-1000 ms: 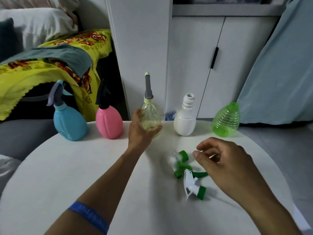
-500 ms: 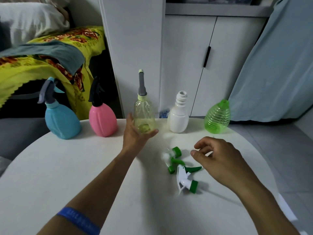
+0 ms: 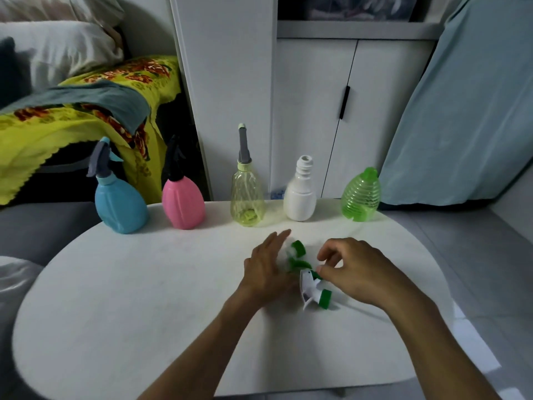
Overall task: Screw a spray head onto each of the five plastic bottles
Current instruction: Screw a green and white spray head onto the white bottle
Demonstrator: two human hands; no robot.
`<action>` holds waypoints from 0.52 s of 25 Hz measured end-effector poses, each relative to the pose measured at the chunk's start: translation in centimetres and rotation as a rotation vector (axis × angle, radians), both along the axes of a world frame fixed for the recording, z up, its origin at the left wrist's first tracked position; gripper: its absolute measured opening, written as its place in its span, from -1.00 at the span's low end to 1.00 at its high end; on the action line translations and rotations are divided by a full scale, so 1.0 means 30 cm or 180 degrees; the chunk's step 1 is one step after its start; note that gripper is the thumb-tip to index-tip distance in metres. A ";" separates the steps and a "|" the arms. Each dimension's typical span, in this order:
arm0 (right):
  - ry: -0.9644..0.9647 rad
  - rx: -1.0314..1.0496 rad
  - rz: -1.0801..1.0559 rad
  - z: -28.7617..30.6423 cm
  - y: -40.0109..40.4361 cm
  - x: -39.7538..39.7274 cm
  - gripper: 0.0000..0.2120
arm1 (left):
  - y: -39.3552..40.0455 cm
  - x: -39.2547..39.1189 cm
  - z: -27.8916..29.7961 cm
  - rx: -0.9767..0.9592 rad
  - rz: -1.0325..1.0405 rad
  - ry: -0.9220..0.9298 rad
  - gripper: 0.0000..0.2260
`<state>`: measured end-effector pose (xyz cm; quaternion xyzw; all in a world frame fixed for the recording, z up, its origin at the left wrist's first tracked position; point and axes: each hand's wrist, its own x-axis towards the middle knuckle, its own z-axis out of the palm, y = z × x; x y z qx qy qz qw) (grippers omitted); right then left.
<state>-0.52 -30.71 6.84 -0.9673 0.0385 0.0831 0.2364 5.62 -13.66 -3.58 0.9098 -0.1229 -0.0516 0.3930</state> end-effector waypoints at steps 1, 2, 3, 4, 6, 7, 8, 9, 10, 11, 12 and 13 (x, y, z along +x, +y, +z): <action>0.0001 0.0020 0.0054 0.001 -0.004 -0.008 -0.82 | -0.014 0.004 -0.001 0.0121 -0.0091 -0.0098 -0.42; -0.0020 0.0040 0.0079 0.005 -0.012 -0.013 -0.82 | -0.021 0.006 -0.004 0.0129 -0.0076 -0.0153 -0.51; -0.0066 0.0063 0.0074 0.010 -0.022 -0.016 -0.82 | -0.021 0.007 -0.005 0.0056 -0.0005 -0.0166 -0.55; -0.0121 0.0092 0.0046 0.014 -0.035 -0.016 -0.82 | -0.014 0.008 -0.009 -0.0017 0.0073 -0.0168 -0.55; -0.0196 0.0145 0.0002 0.022 -0.059 -0.015 -0.82 | 0.011 0.012 -0.021 -0.0065 0.0142 -0.0211 -0.43; -0.0192 0.0156 0.0009 0.022 -0.067 -0.016 -0.82 | 0.026 0.013 -0.029 -0.0038 0.0141 -0.0224 -0.35; -0.0172 0.0160 0.0028 0.021 -0.070 -0.017 -0.82 | 0.038 0.011 -0.032 0.0037 0.0101 -0.0235 -0.28; -0.0150 0.0163 0.0048 0.020 -0.071 -0.018 -0.82 | 0.048 0.004 -0.028 0.0144 0.0018 -0.0251 -0.24; -0.0151 0.0169 0.0064 0.019 -0.071 -0.020 -0.81 | 0.054 -0.009 -0.018 0.0232 -0.0064 -0.0293 -0.23; -0.0188 0.0183 0.0081 0.020 -0.072 -0.024 -0.82 | 0.059 -0.024 -0.005 0.0233 -0.0091 -0.0366 -0.26; -0.0269 0.0211 0.0096 0.023 -0.075 -0.028 -0.83 | 0.067 -0.043 0.014 0.0092 -0.0028 -0.0418 -0.31; -0.0413 0.0296 0.0101 0.027 -0.079 -0.029 -0.83 | 0.077 -0.063 0.037 -0.0173 0.0107 -0.0442 -0.37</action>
